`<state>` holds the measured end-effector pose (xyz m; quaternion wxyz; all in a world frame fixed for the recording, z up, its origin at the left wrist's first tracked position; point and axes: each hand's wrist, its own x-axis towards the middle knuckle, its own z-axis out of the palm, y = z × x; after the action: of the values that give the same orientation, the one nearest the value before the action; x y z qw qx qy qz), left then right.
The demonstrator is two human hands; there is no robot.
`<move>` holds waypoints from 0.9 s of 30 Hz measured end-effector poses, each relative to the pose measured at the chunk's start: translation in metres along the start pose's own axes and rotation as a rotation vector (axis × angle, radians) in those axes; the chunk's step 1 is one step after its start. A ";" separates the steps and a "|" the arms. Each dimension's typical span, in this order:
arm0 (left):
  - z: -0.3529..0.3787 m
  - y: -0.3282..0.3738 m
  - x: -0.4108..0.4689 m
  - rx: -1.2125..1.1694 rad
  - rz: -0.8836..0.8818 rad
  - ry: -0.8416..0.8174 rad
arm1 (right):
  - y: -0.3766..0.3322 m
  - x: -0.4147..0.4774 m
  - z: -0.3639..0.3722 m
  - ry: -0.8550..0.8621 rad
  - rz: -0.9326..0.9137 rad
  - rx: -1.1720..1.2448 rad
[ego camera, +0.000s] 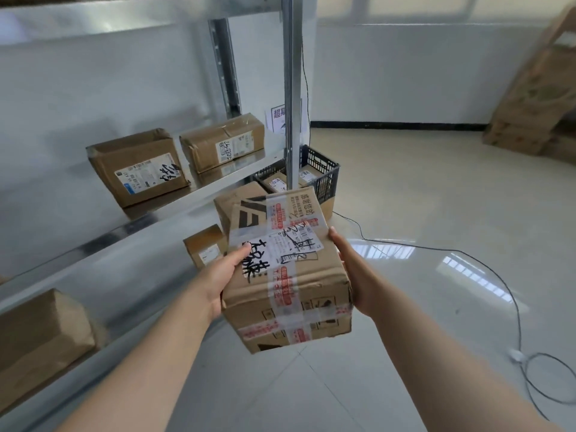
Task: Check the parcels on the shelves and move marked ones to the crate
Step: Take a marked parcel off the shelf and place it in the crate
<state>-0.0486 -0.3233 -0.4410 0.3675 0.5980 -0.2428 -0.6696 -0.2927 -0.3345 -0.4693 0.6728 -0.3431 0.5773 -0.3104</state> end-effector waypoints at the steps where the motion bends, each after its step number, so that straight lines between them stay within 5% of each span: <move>1: 0.014 0.002 0.006 0.006 0.003 0.007 | -0.003 0.003 -0.015 0.007 -0.009 0.005; 27: 0.271 0.061 0.269 -0.002 -0.074 0.049 | -0.103 0.203 -0.282 0.129 0.119 0.066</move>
<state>-0.3061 -0.6022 -0.5164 0.3489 0.6225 -0.2106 -0.6681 -0.5452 -0.5883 -0.5269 0.6623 -0.2650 0.6283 -0.3105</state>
